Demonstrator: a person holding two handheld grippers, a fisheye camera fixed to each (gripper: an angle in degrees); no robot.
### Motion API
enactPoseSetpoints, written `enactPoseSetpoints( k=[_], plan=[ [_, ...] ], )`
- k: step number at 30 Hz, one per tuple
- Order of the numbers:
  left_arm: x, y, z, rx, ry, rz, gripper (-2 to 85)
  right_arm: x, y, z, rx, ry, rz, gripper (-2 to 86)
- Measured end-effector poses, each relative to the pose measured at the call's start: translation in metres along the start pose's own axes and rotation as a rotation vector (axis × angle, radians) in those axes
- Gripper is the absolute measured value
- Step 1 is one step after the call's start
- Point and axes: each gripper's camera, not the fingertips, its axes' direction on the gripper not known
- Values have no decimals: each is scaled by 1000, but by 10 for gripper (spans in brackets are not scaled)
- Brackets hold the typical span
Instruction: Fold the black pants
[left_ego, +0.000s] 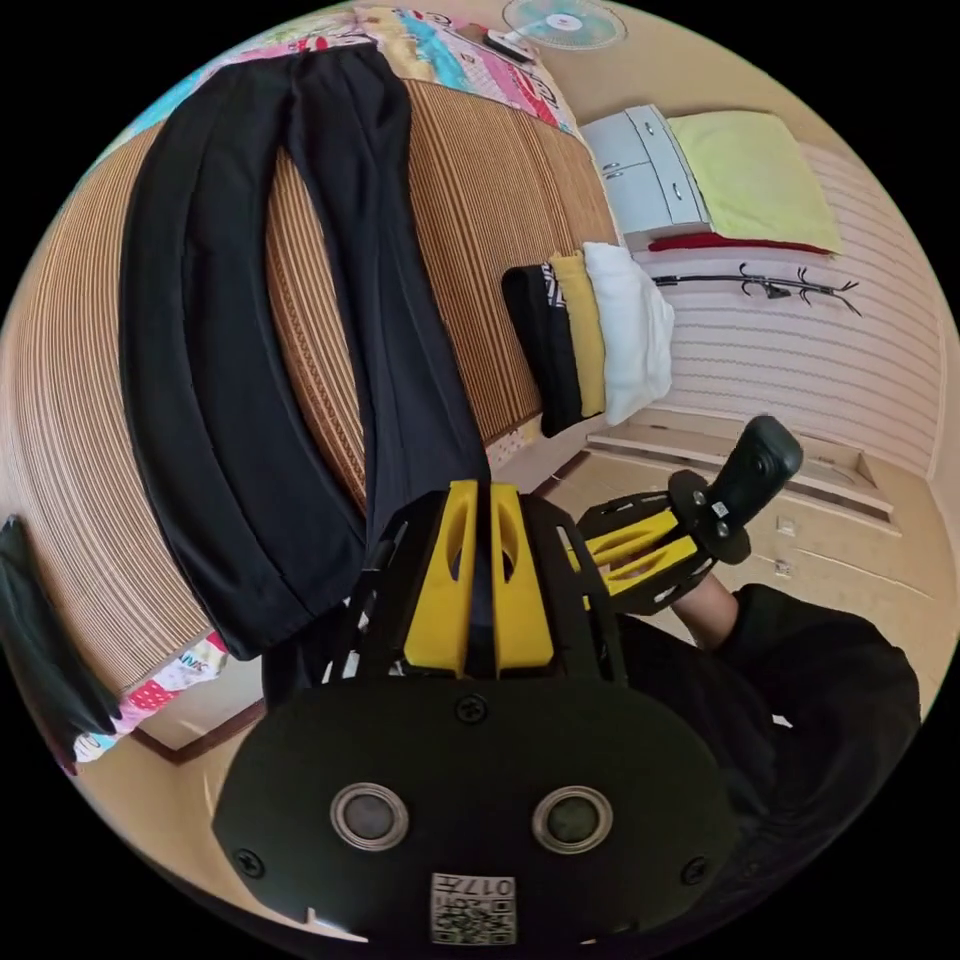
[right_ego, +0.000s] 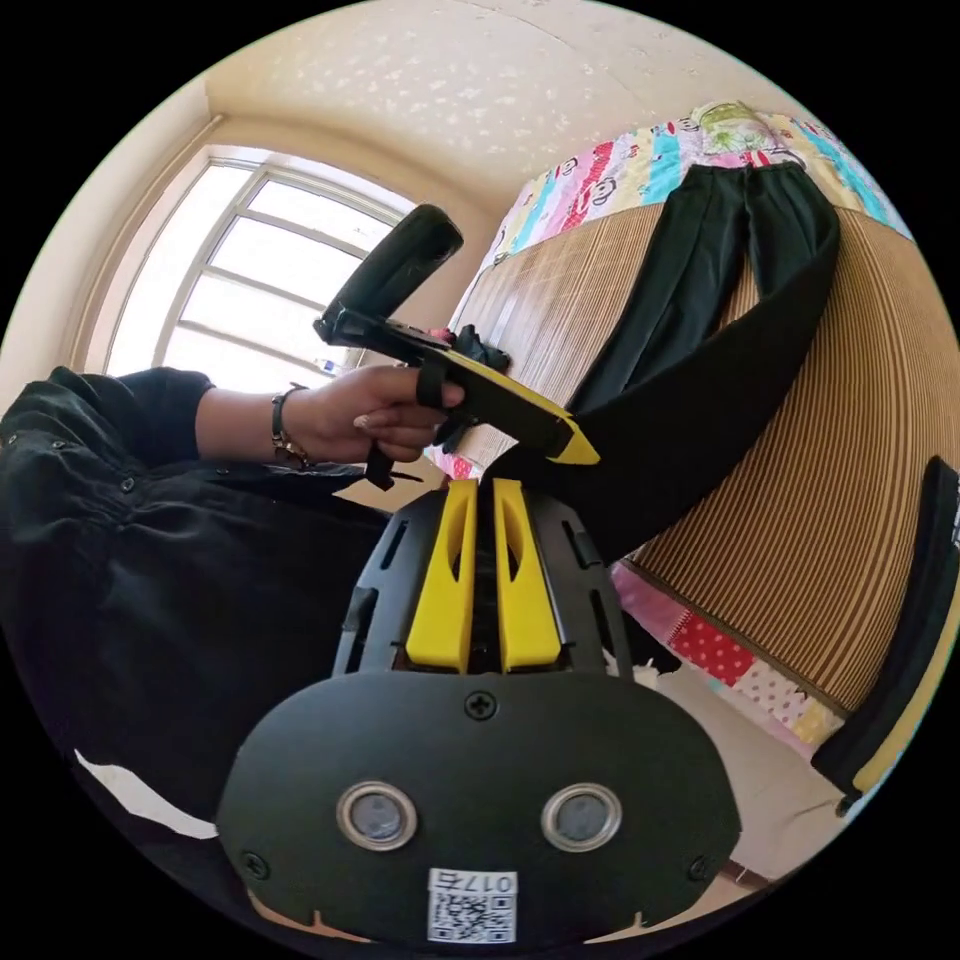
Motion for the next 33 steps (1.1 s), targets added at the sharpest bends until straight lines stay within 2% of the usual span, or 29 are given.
enactPoseSetpoints(
  k=[5, 11, 14, 16, 19, 21, 29, 33],
  plan=[
    [-34, 40, -7, 123, 71, -126, 4, 100, -5, -65, 25, -62, 115, 54],
    [-54, 60, 5, 233, 167, -161, 4, 306, -76, -135, 150, -18, 315, 84],
    [-63, 67, 13, 269, 235, -186, 4, 433, -109, -148, 309, -83, 458, 92],
    [-69, 69, 17, 284, 282, -199, 4, 527, -122, -148, 504, -211, 613, 101],
    [-81, 70, 24, 280, 343, -238, 4, 614, -129, -136, 760, -330, 793, 118],
    [-87, 71, 26, 288, 352, -254, 3, 645, -144, -131, 832, -297, 821, 126],
    [-123, 83, 31, 313, 433, -321, 2, 739, -234, -121, 879, -106, 743, 125],
    [-143, 87, 32, 324, 472, -358, 3, 774, -279, -102, 811, -32, 732, 103]
  ],
)
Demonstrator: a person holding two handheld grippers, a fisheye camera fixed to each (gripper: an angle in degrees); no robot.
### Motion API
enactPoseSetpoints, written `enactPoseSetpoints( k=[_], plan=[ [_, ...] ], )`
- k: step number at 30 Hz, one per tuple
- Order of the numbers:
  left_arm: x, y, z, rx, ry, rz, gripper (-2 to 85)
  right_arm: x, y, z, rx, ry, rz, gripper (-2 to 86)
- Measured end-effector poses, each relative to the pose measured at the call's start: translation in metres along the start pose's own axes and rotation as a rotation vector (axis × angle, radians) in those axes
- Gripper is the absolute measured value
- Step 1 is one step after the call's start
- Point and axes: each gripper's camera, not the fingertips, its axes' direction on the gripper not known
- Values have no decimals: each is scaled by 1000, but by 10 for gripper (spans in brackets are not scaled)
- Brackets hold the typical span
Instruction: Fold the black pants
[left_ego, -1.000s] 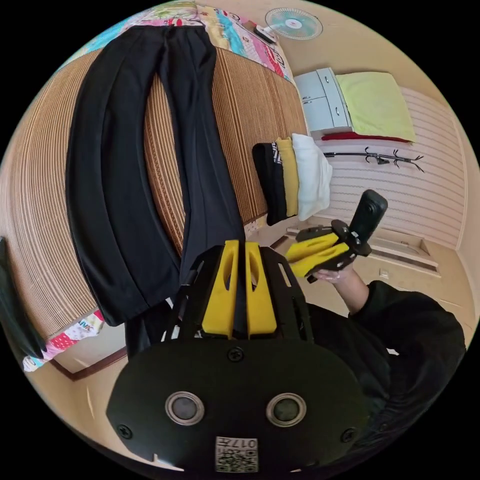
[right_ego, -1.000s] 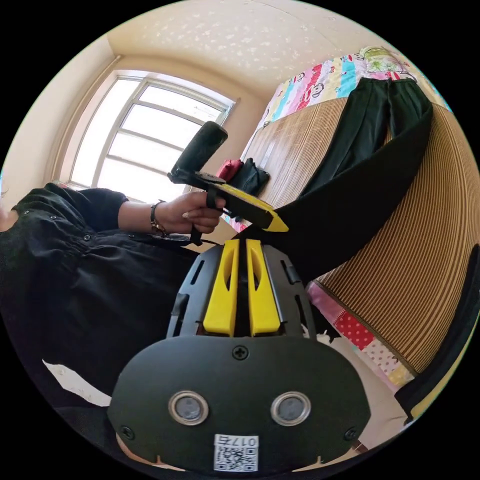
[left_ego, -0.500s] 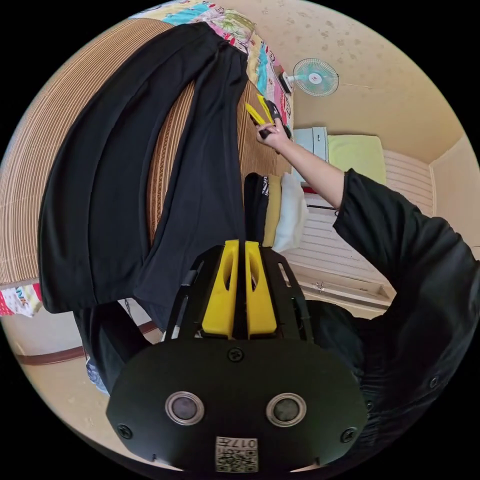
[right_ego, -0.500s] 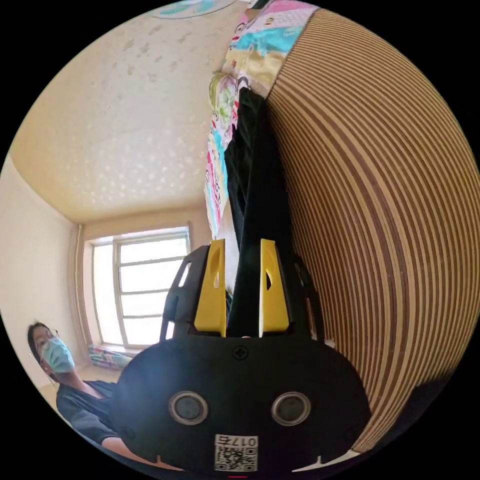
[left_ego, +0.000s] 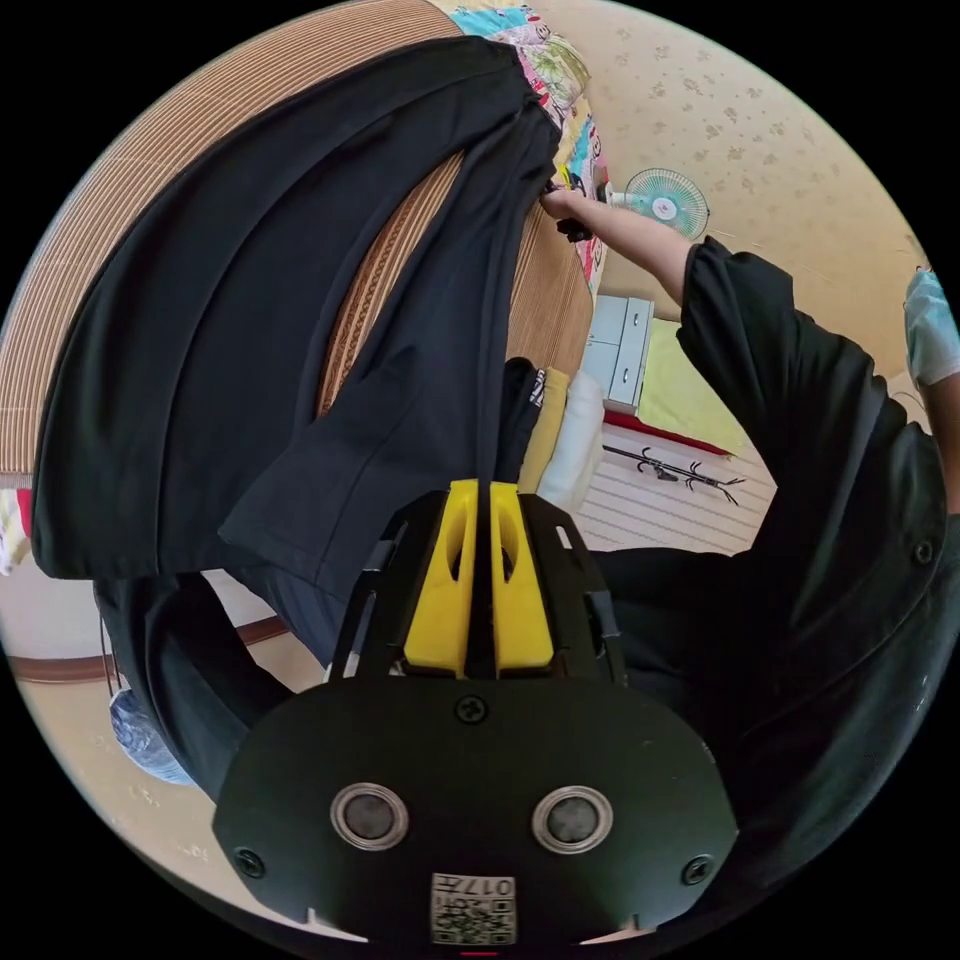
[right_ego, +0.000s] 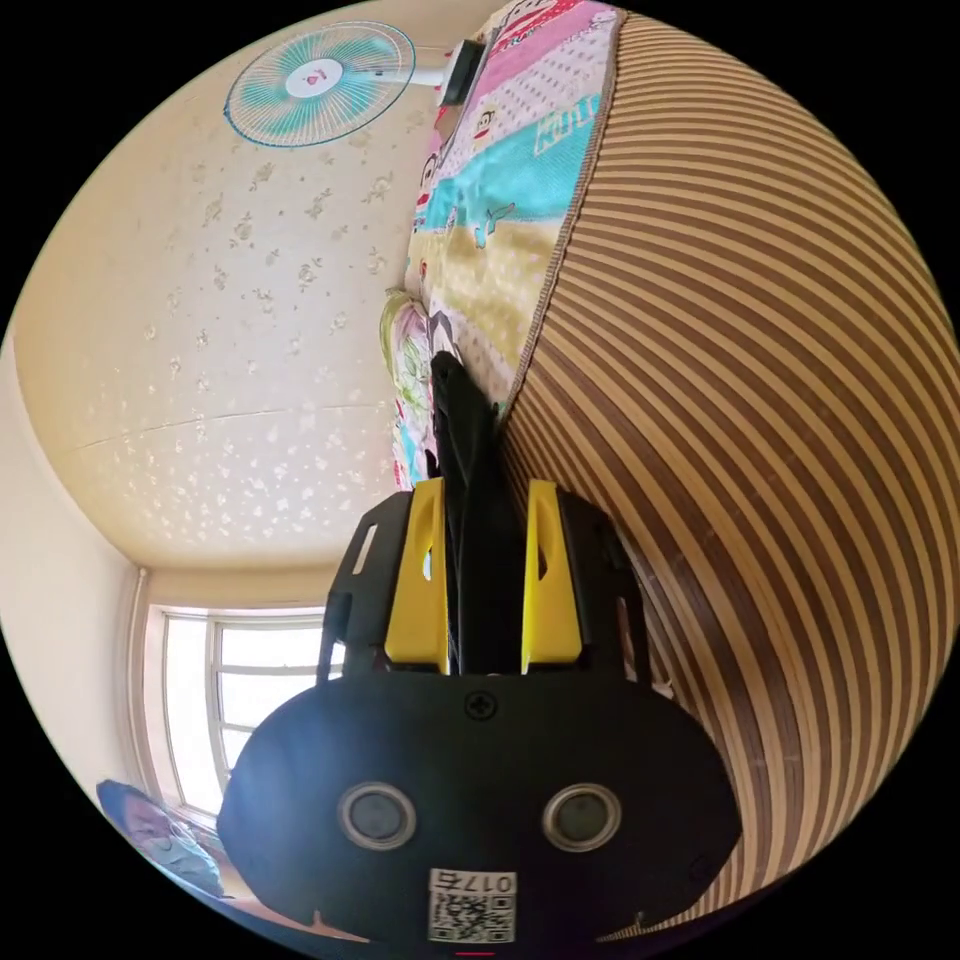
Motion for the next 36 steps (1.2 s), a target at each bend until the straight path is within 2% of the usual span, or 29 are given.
enactPoseSetpoints(
  k=[5, 8, 10, 13, 16, 18, 24, 27, 29, 32, 36],
  plan=[
    [-20, -3, -10, 37, 73, -36, 3, -30, 8, 56, -20, 288, -177, 49],
    [-23, -2, -15, 55, 101, -45, 3, -73, 33, 94, -6, 578, -359, 33],
    [-24, -1, -20, 74, 107, -60, 3, -129, 74, 147, -6, 856, -637, 25],
    [-25, 1, -31, 106, 167, -82, 3, -184, 137, 232, -27, 1119, -954, 18],
    [-28, 4, -49, 153, 210, -94, 2, -226, 199, 296, 35, 1153, -1157, 13],
    [-35, 7, -62, 197, 220, -107, 2, -240, 228, 335, 33, 1128, -1205, 11],
    [-75, 11, -107, 346, 157, -168, 2, -224, 285, 443, 26, 1017, -1054, 15],
    [-101, -2, -120, 357, 66, -197, 3, -184, 289, 487, -64, 981, -914, 25],
    [-118, -16, -123, 324, -54, -213, 3, -163, 299, 497, -84, 934, -884, 35],
    [-128, -26, -123, 317, -89, -192, 3, -152, 331, 503, -112, 876, -976, 57],
    [-131, -30, -118, 313, -104, -167, 4, -150, 423, 469, -357, 796, -1234, 62]
  ],
)
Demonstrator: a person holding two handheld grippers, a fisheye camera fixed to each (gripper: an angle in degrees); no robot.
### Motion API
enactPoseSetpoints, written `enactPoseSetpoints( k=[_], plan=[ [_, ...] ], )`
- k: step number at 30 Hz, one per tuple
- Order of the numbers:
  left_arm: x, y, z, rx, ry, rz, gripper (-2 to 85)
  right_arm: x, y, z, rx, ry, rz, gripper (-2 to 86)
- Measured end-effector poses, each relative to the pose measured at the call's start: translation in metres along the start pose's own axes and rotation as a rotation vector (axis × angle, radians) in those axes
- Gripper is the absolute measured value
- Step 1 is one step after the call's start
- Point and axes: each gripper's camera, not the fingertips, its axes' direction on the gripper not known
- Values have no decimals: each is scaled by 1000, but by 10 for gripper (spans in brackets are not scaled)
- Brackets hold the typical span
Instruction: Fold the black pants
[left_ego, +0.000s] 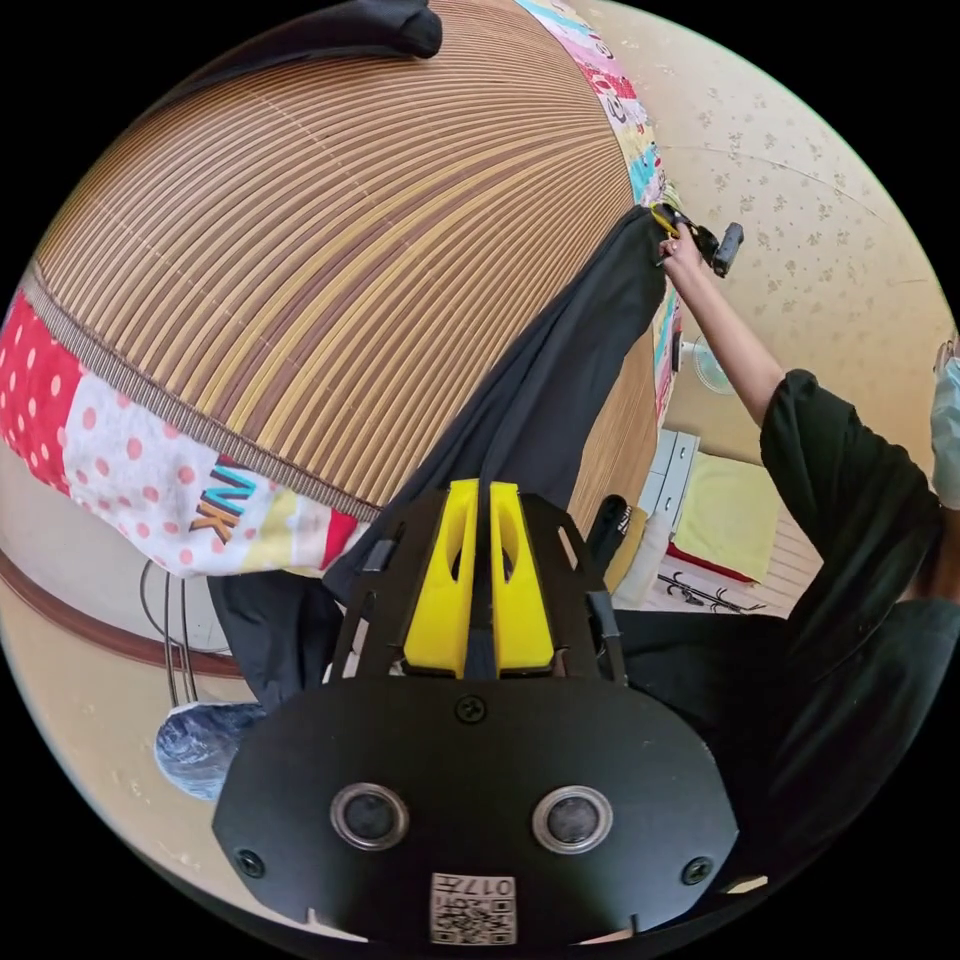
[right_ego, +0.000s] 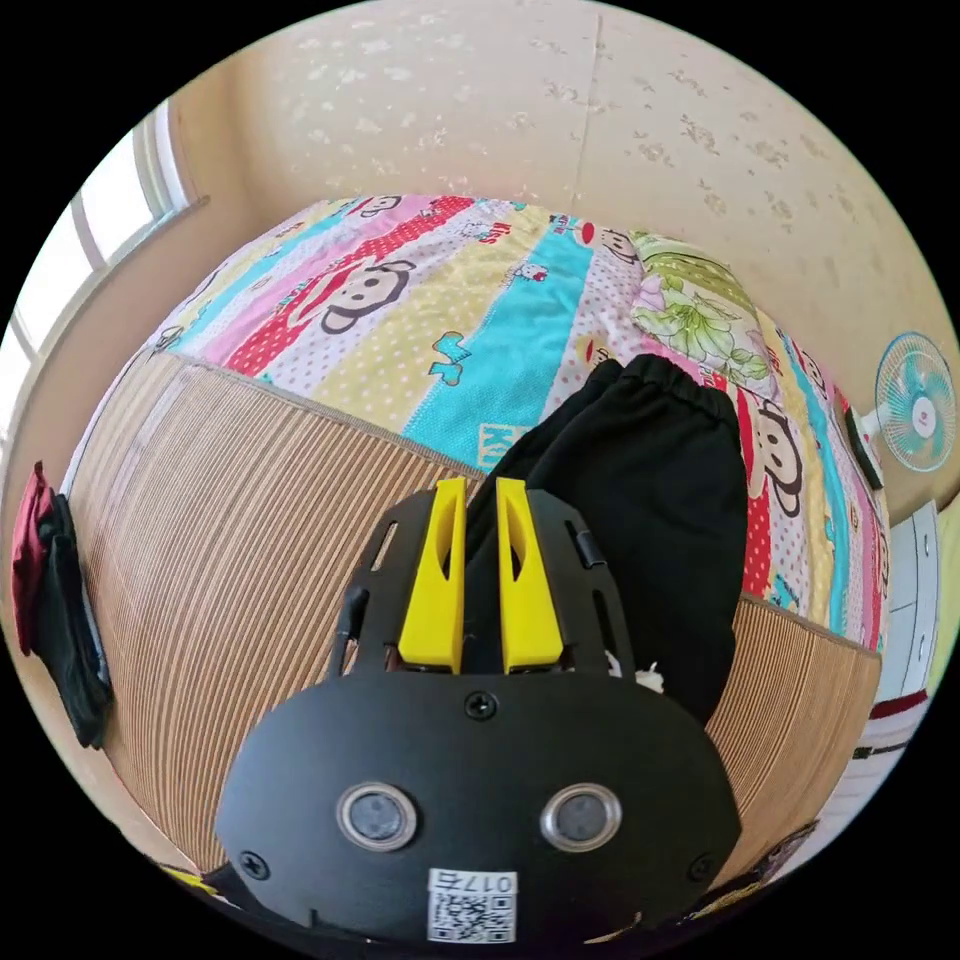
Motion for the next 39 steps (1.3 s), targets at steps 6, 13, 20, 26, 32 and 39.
enactPoseSetpoints(
  k=[6, 13, 20, 26, 32, 39],
  plan=[
    [9, -6, 9, -16, -77, 60, 4, -35, 178, -101, -162, -240, -78, 64],
    [44, -32, 23, -190, -262, 288, 3, -85, 400, -160, -418, -259, 156, 77],
    [63, -54, 27, -364, -285, 371, 4, -141, 482, -197, -505, -402, 435, 87],
    [53, -57, 3, -439, -78, 250, 4, -169, 504, -261, -470, -375, 532, 43],
    [30, -49, -9, -443, -75, 189, 12, -173, 517, -311, -411, -367, 635, 34],
    [83, -72, -38, -263, -266, 409, 48, -144, 515, -355, -292, -294, 739, 54]
  ],
)
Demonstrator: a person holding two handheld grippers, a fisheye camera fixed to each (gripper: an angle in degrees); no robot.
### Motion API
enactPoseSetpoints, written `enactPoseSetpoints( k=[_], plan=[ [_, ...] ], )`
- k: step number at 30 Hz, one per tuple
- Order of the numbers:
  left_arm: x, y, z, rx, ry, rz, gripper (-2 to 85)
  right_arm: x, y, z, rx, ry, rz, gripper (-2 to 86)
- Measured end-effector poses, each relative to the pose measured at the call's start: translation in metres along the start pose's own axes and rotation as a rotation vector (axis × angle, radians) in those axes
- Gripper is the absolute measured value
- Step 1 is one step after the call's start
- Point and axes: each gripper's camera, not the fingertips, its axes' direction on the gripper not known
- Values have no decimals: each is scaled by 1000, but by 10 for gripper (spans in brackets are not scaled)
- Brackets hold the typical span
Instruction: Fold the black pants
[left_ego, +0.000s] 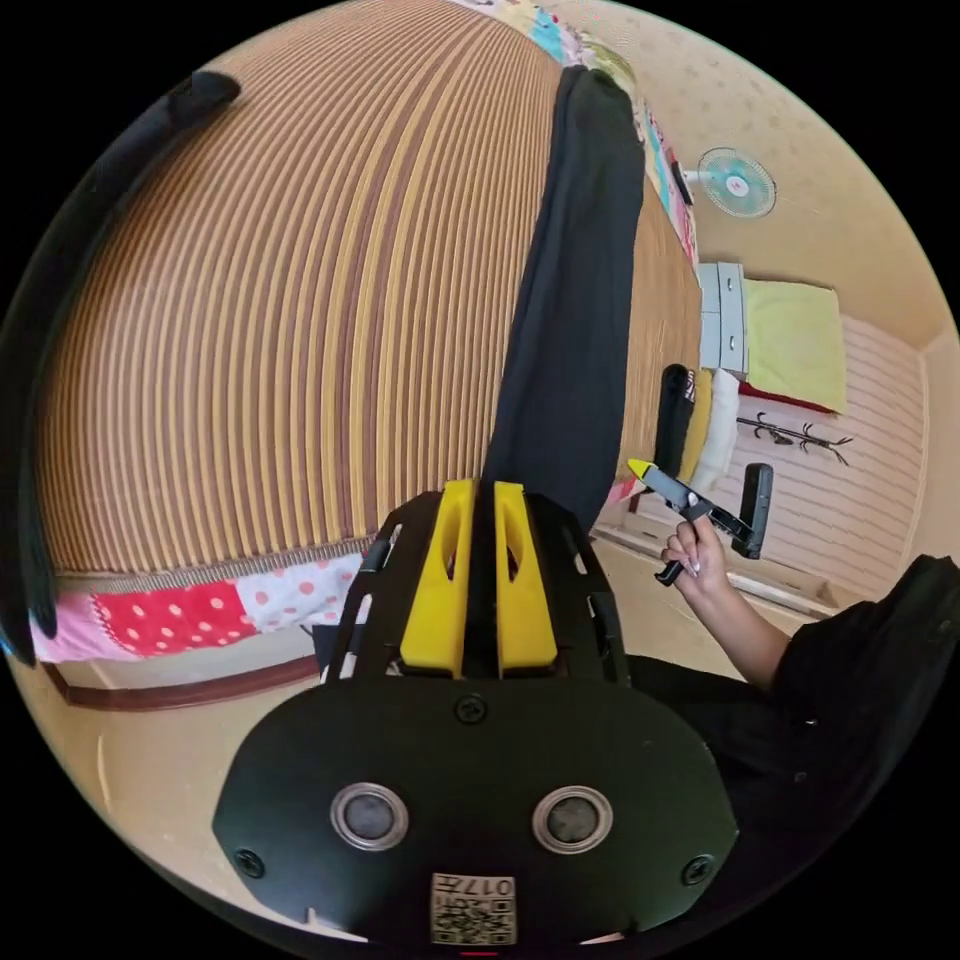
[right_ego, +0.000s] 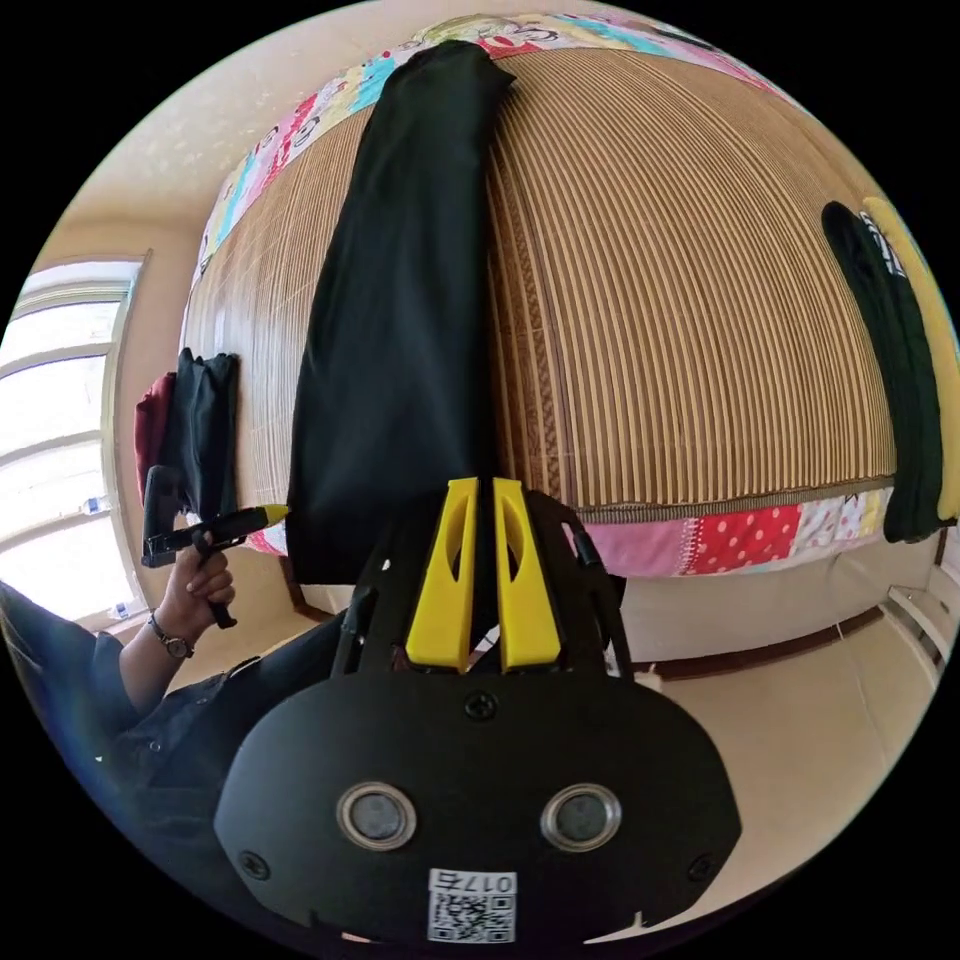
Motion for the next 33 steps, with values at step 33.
enactPoseSetpoints(
  k=[33],
  plan=[
    [75, -90, 49, 72, 197, 176, 106, 116, -121, -152, 48, -447, -68, 114]
  ],
)
